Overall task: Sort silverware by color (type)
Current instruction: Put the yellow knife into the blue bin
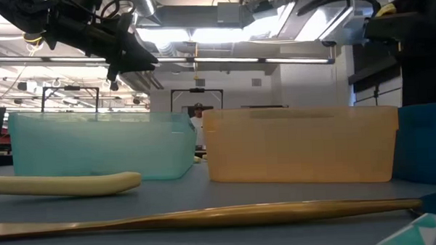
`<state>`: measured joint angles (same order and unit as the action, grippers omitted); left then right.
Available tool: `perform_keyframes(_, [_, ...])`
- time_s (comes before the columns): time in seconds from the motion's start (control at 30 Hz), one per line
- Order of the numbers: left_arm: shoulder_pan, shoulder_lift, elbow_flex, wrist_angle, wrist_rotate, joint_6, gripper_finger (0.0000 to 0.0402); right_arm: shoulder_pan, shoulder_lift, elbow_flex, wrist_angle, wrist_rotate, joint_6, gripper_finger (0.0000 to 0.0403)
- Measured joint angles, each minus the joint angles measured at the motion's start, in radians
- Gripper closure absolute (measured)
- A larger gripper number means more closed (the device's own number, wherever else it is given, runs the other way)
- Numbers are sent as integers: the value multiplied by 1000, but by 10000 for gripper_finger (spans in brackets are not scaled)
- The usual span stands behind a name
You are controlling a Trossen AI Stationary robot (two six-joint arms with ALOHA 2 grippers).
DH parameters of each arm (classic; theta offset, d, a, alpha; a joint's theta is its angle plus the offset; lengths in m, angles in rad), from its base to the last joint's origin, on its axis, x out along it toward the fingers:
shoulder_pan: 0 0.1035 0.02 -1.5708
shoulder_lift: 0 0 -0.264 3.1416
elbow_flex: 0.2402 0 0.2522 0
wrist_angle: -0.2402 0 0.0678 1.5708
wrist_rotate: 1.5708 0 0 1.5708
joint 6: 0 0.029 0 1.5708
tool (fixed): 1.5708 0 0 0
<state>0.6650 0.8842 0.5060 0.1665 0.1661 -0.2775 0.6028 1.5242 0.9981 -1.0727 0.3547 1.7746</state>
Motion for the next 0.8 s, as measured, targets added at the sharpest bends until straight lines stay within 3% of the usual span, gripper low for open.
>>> perform_keyframes(0.53, [0, 0, 0, 0, 0, 0, 292, 0, 0, 0, -81, -86, -77, 352])
perform_keyframes(0.8, [0, 0, 0, 0, 0, 0, 292, 0, 0, -97, 63, -97, -77, 352])
